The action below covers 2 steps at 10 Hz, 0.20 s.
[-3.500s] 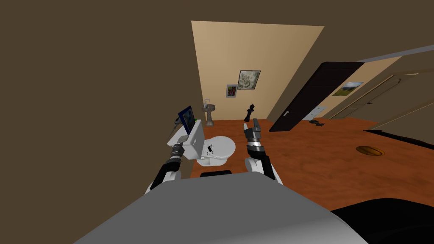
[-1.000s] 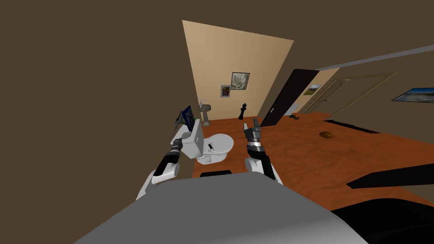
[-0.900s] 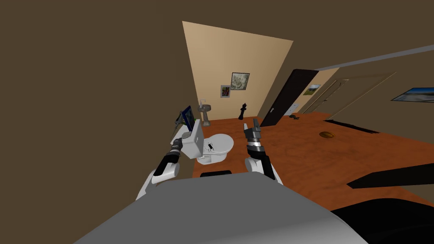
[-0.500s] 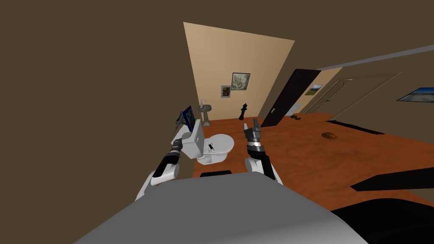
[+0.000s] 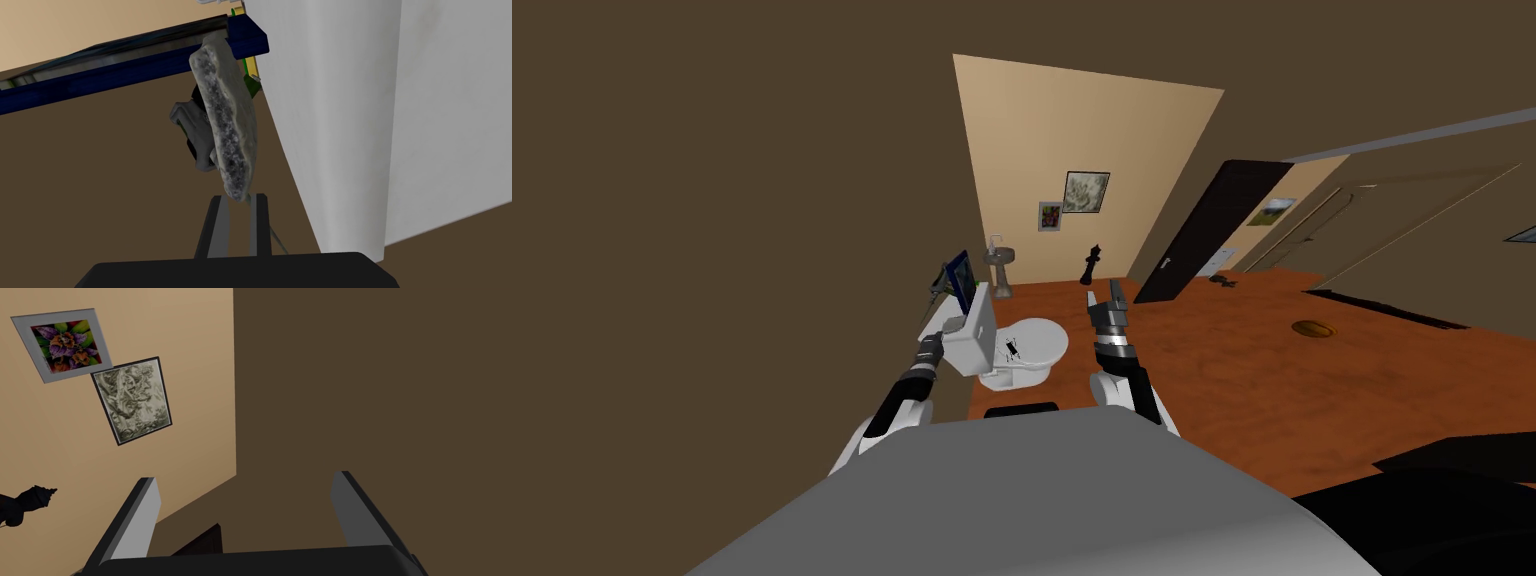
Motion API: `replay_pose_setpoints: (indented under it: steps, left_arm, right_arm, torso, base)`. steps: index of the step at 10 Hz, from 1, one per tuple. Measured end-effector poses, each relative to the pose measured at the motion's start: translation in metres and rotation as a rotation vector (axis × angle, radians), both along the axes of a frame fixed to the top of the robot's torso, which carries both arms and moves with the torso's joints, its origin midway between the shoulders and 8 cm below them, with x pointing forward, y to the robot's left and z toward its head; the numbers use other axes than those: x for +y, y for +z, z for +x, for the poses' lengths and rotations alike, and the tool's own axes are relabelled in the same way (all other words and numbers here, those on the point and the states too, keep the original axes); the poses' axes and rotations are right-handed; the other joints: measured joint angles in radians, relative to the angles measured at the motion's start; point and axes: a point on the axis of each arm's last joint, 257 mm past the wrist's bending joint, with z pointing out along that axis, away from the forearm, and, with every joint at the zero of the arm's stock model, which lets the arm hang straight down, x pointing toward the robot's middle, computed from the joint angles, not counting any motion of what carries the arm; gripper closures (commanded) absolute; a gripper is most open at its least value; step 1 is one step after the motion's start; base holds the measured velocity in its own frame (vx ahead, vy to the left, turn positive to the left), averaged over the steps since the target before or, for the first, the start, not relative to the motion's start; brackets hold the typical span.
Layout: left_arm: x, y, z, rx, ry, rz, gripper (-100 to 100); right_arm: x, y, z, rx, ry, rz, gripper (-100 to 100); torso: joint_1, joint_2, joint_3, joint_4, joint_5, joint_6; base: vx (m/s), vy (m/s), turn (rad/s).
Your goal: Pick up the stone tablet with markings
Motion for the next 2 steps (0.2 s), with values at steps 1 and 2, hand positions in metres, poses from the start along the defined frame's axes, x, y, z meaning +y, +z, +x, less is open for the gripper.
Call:
replay_pose_setpoints:
  steps: [1, 2]
  left_arm:
    - [-0.0032, -0.0014, -0.0052, 0.003, -0.006, -0.003, 100]
    - [-0.0035, -0.0015, -0.0058, 0.002, -0.007, -0.003, 0]
  right_arm:
    - [0.0, 0.0, 0.0, 0.0, 0.0, 0.0, 0]
    - [0.0, 0.0, 0.0, 0.0, 0.0, 0.0, 0]
  torso:
    - [0.0, 0.0, 0.0, 0.0, 0.0, 0.0]
    - [0.0, 0.001, 0.0, 0.0, 0.0, 0.001]
  base:
    - [0.019, -0.001, 0.011]
    - [0.0, 0.0, 0.0]
